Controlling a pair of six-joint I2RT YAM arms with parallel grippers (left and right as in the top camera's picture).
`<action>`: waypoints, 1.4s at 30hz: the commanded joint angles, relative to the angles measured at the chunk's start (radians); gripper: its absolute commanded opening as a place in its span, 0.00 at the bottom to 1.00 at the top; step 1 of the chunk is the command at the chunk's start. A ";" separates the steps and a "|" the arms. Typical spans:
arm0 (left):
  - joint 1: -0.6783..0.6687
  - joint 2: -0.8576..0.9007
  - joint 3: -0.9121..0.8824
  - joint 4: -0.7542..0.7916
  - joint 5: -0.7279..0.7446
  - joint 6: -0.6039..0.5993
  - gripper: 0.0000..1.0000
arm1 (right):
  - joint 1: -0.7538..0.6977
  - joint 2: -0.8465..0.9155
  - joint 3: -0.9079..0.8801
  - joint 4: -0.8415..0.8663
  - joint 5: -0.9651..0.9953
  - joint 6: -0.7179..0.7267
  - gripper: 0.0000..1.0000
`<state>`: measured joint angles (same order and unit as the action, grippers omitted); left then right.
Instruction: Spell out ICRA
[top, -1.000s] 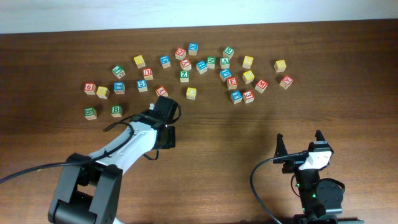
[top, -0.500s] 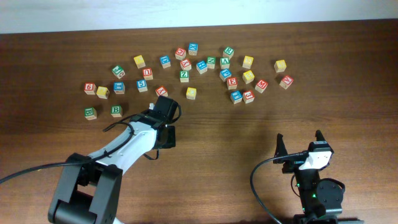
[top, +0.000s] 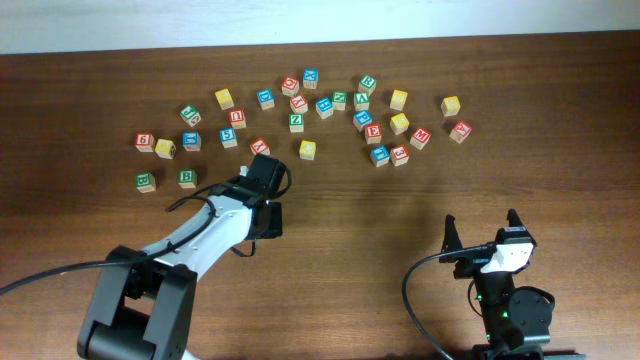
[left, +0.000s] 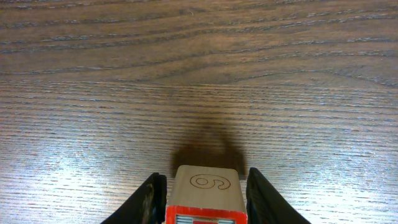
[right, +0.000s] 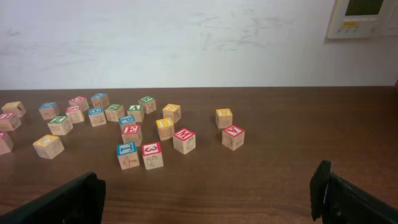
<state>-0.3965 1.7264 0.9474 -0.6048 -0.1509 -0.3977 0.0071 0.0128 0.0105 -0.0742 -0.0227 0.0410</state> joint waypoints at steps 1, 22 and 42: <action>0.000 0.009 0.000 0.001 -0.014 -0.006 0.36 | 0.005 -0.009 -0.005 -0.005 0.008 -0.008 0.98; 0.009 0.007 0.039 -0.045 -0.004 -0.005 0.99 | 0.005 -0.009 -0.005 -0.005 0.008 -0.007 0.98; 0.343 0.007 0.575 -0.315 0.140 0.015 0.99 | 0.005 -0.009 -0.005 -0.005 0.008 -0.007 0.98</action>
<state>-0.1200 1.7283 1.5047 -0.9283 -0.1101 -0.3859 0.0071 0.0120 0.0105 -0.0742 -0.0227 0.0406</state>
